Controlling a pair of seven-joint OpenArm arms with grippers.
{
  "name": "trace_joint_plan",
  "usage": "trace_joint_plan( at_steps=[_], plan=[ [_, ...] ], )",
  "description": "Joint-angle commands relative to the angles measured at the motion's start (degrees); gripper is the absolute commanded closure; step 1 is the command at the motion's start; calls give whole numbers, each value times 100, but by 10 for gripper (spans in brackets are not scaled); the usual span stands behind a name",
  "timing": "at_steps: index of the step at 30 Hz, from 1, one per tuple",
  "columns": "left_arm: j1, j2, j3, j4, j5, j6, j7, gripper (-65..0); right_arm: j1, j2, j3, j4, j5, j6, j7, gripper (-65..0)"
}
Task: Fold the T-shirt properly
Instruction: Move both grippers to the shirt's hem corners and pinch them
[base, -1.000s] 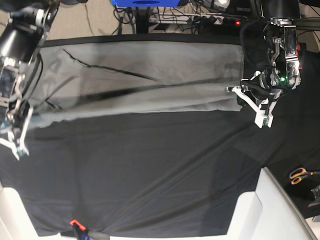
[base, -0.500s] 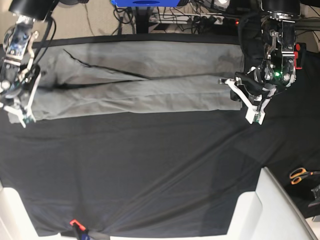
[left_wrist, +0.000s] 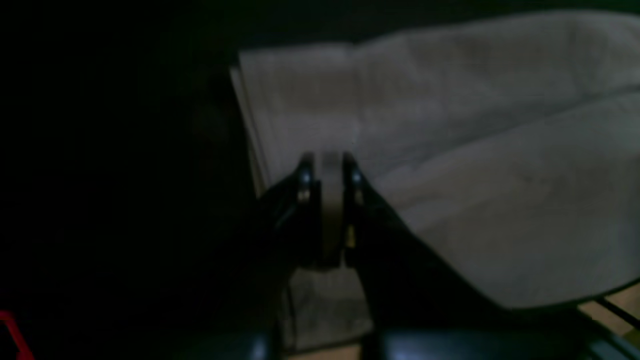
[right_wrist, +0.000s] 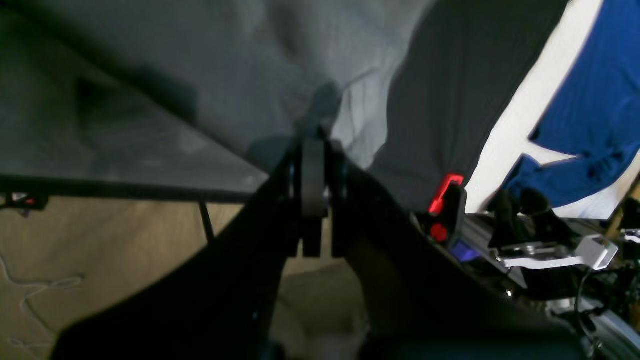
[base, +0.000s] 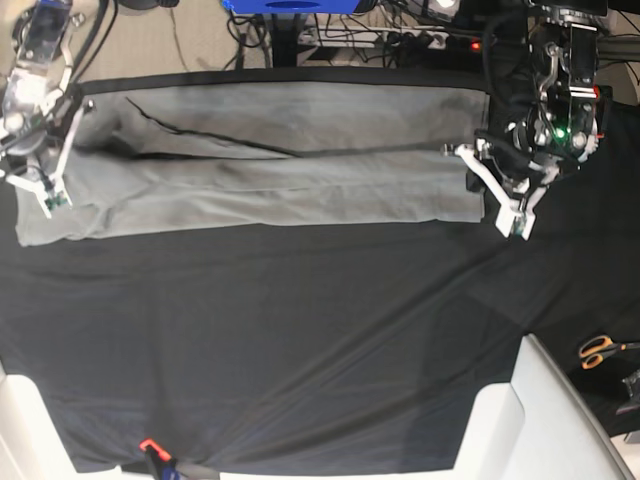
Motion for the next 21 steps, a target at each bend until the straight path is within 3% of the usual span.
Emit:
trace_joint_plan(
  at_steps=[1, 15, 21],
  plan=[
    [-47, -80, -20, 114, -19, 25, -90, 0, 29, 41, 16, 93, -43, -21, 18, -2],
    [190, -89, -73, 131, -19, 25, -108, 0, -402, -442, -28, 304, -52, -21, 53, -2],
    [181, -98, -73, 122, -10, 25, -108, 0, -182, -425, -10, 261, -69, -21, 53, -2]
  ],
)
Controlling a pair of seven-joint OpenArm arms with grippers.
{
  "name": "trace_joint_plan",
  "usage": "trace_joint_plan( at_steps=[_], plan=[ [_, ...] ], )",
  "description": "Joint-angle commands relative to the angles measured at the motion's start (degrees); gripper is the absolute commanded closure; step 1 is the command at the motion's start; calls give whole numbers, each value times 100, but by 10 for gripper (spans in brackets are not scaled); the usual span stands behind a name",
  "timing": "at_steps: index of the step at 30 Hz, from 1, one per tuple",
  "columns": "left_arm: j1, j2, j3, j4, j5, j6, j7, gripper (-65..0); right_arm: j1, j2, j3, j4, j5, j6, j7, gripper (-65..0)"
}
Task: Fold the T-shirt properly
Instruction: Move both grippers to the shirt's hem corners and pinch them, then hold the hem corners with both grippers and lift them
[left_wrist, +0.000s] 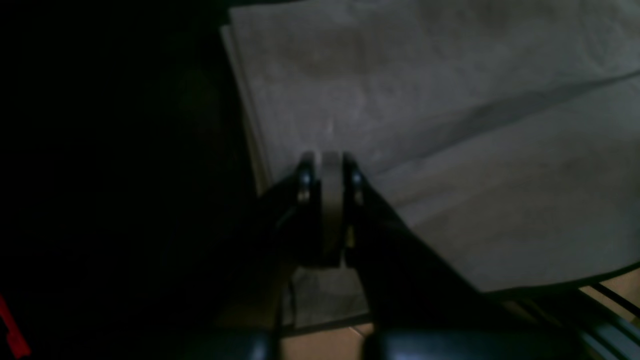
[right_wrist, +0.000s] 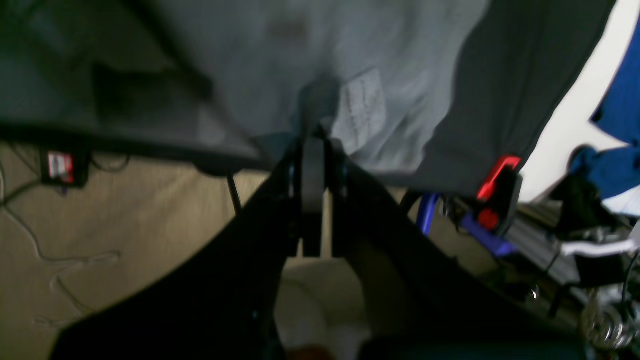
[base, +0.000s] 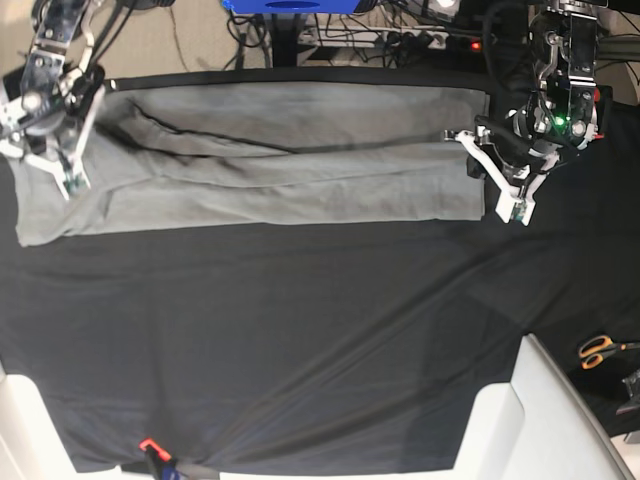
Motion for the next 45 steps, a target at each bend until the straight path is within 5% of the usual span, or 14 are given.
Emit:
trace_joint_plan(
  at_steps=[1, 11, 19, 23, 31, 34, 39, 45],
  plan=[
    [-39, -80, -34, 100, -10, 16, -95, 0, 19, 45, 5, 75, -34, -21, 18, -2],
    [-22, -80, -34, 83, -10, 16, -95, 0, 371, 54, -13, -268, -34, -30, 18, -2],
    [66, 289, 2, 92, 1247, -10, -95, 0, 608, 1, -21, -400, 10, -3, 71, -8],
    [57, 403, 10, 56, 1300, -10, -104, 0, 714, -69, -4, -708, 10, 45, 282, -17],
    [5, 403, -25, 74, 1318, -2, -104, 0, 793, -43, 40, -866, 1, 45, 378, -276],
    [5, 403, -34, 56, 1326, -2, -104, 0, 793, -60, 49, -725, 1, 45, 871, -344],
    [5, 395, -7, 65, 1291, -2, -104, 0, 705, -140, 58, -330, 10, 45, 1407, -362],
    [22, 395, 10, 153, 1282, -10, -77, 0, 731, -192, 58, -242, 10, 45, 1416, -399]
  ],
)
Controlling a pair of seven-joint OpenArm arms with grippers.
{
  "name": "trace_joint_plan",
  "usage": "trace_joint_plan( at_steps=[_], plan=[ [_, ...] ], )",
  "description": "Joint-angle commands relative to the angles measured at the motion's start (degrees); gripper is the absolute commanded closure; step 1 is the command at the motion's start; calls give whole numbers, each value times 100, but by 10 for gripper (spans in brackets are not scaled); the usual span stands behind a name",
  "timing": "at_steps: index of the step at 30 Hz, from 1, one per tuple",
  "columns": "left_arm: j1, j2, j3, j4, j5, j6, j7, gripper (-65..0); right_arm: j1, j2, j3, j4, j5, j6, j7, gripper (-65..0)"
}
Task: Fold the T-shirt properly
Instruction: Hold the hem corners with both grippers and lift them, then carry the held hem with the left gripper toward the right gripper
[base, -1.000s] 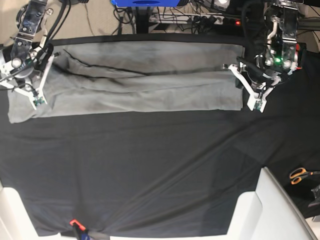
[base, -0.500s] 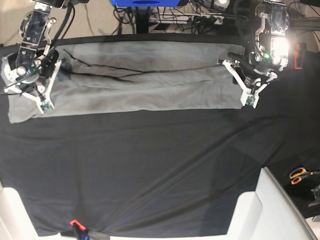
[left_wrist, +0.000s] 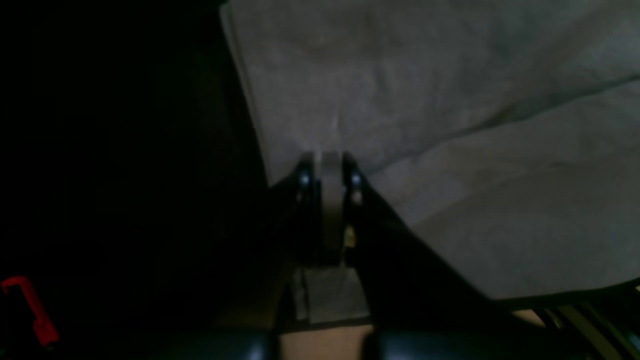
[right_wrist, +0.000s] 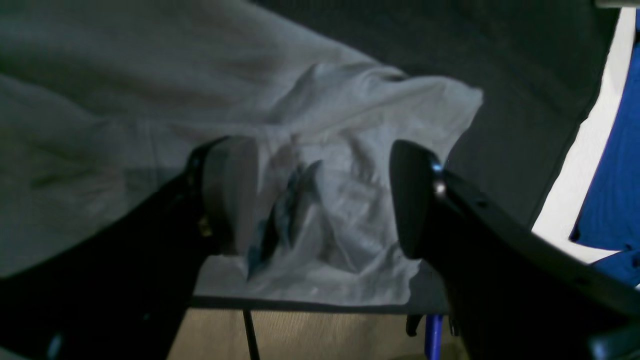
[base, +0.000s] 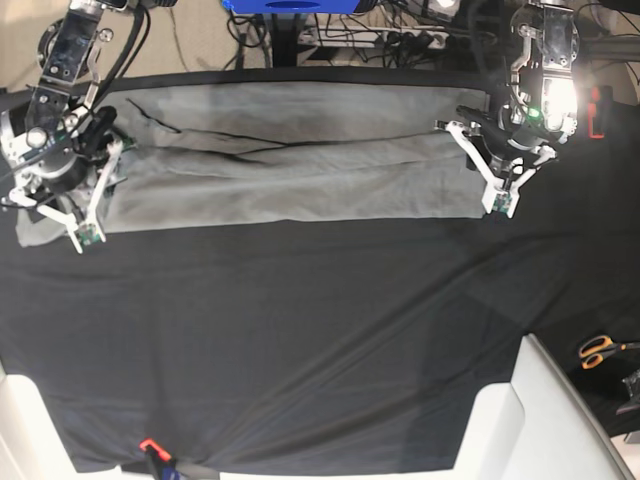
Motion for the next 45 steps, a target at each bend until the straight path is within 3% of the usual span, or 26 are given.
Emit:
trace_joint_plan(
  at_steps=[1, 2, 6, 9, 11, 14, 17, 18, 21, 26, 31, 34, 40, 45],
  plan=[
    [22, -51, -25, 208, -18, -4, -66, 0, 49, 7, 10, 128, 16, -14, 61, -401],
    [31, -51, -33, 287, -18, -4, -66, -31, 49, 7, 10, 128, 16, -14, 61, -401],
    [128, -51, -69, 744, -18, -4, -58, -388, 49, 7, 1, 119, 16, -14, 61, -402],
    [154, -42, -69, 1105, -27, -4, -49, -535, 49, 7, 1, 119, 16, -14, 52, -402],
    [233, -42, -69, 1298, -27, -4, -40, -576, 32, 7, 1, 119, 16, -14, 43, -402],
    [321, -34, -130, 1465, -308, -4, -40, -569, 23, 7, 1, 119, 16, -14, 43, -401],
    [479, -51, -992, 1342, -1662, -48, -40, -568, -82, 7, 1, 110, 16, -14, 70, -399],
    [532, -86, -1317, 1254, -2172, -188, -49, -568, -109, 7, 1, 110, 16, -14, 70, -399],
    [682, -376, -2178, 788, -3341, -1112, -66, -569, -205, 7, 1, 110, 16, -14, 70, -398],
    [603, -438, -2504, 15, -3385, -2210, -75, -571, -311, 24, 1, 136, 438, -14, 78, -398],
    [356, -412, -2495, -1102, -3385, -2905, -93, -571, -381, 33, 1, 154, 693, -14, 78, -398],
    [189, -412, -2495, -1647, -3306, -3090, -93, -571, -381, 33, 1, 154, 693, -14, 78, -398],
    [163, -86, -1985, -1823, -2277, -3103, -655, -571, -381, 33, 1, 154, 693, -14, 78, -398],
    [128, 177, -1809, -2113, -2190, -3103, -858, -571, -381, 33, 1, 154, 693, -14, 78, -398]
  ],
)
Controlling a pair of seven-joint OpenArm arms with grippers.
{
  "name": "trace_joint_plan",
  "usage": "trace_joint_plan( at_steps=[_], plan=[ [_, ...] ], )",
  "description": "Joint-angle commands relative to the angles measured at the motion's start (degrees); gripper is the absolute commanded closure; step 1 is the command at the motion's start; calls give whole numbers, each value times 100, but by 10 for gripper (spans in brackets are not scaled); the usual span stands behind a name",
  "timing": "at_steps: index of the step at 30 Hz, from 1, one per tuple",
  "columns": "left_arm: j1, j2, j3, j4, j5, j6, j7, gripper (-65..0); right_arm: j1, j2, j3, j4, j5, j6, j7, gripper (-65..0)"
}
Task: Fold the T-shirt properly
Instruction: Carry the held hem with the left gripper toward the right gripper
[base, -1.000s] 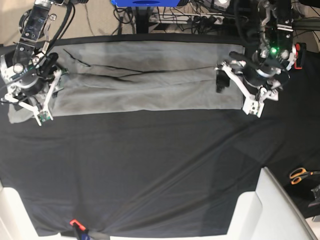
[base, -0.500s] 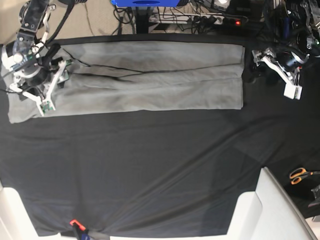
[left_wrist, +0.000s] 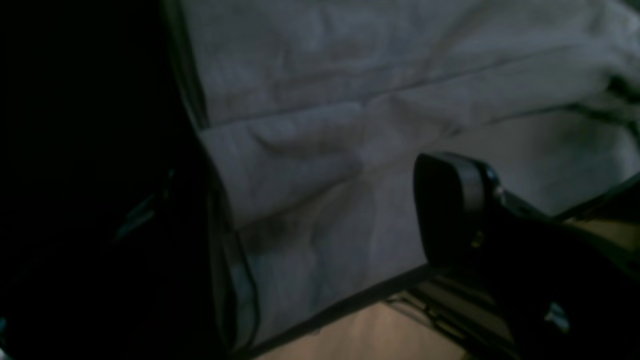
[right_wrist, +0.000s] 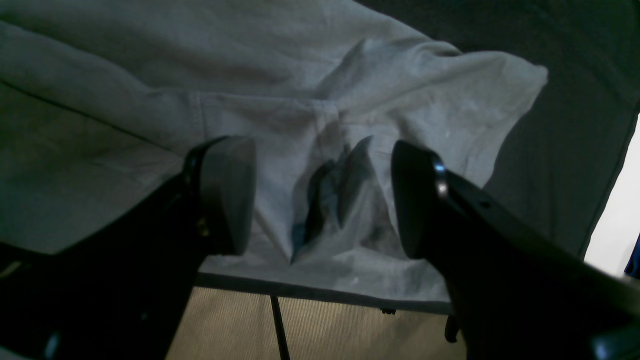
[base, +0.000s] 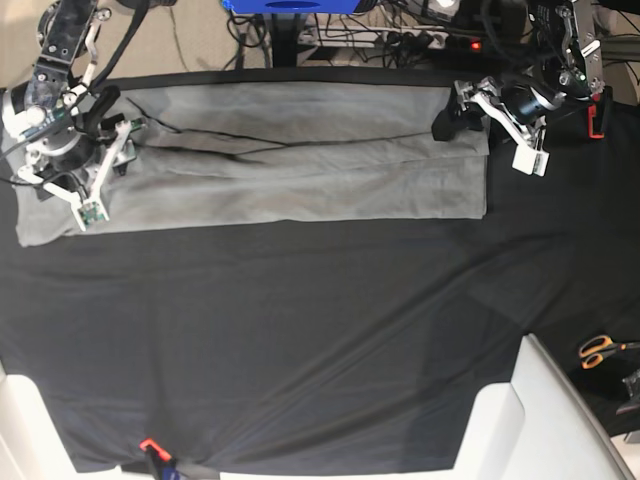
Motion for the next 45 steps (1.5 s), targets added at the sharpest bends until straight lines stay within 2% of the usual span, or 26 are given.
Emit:
trace_joint_plan(
  at_steps=[1, 6, 8, 9, 11, 14, 15, 19, 24, 27, 30, 36, 39, 42, 45],
  plan=[
    [-43, -2, -4, -36, 136, 23, 178, -571, 36, 26, 5, 119, 50, -12, 76, -398],
    [-105, 51, -4, -133, 136, 23, 178, -568, 36, 26, 5, 101, 50, -12, 76, -398],
    [-113, 51, -21, -142, 136, 23, 178, -530, 36, 26, 5, 93, 50, -12, 76, -398],
    [-113, 51, -39, -142, 136, 23, 178, -482, 36, 26, 5, 93, 50, -12, 76, -398],
    [-201, 51, -39, -151, 145, 23, 178, -341, 36, 26, 5, 93, 50, -12, 76, -398],
    [-307, 51, -57, -406, 145, 23, 161, -44, 36, 26, 5, 93, 50, -12, 76, -398],
    [-386, 51, -57, -458, 145, 23, 126, 0, 36, 26, 5, 93, 50, -12, 76, -398],
    [-430, 60, 5, -450, 145, 23, -428, 0, 36, 35, 5, 93, 50, -12, 76, -398],
    [-166, 60, 5, 306, 154, 23, -472, 0, 36, 35, 5, 93, 50, -12, 76, -398],
    [54, 60, 5, 816, 171, 458, -560, 0, 45, 35, 5, 93, 50, -12, 76, -398],
    [238, 60, 5, 1177, 637, 669, -815, 0, 45, 35, 5, 93, 50, -12, 76, -398],
    [423, 42, -57, 1704, 1411, 678, -841, 0, 45, 35, 5, 93, 50, -12, 76, -398],
    [643, 69, -4, 2328, 1806, 678, -833, 0, 45, 35, 5, 93, 50, -12, 76, -398],
    [722, 306, 137, 2926, 2193, 678, -815, 0, 36, 35, 5, 93, 50, -12, 76, -398],
    [731, 543, 682, 3234, 2870, 678, -806, 0, 36, 35, 5, 93, 50, -12, 76, -398]
  ],
)
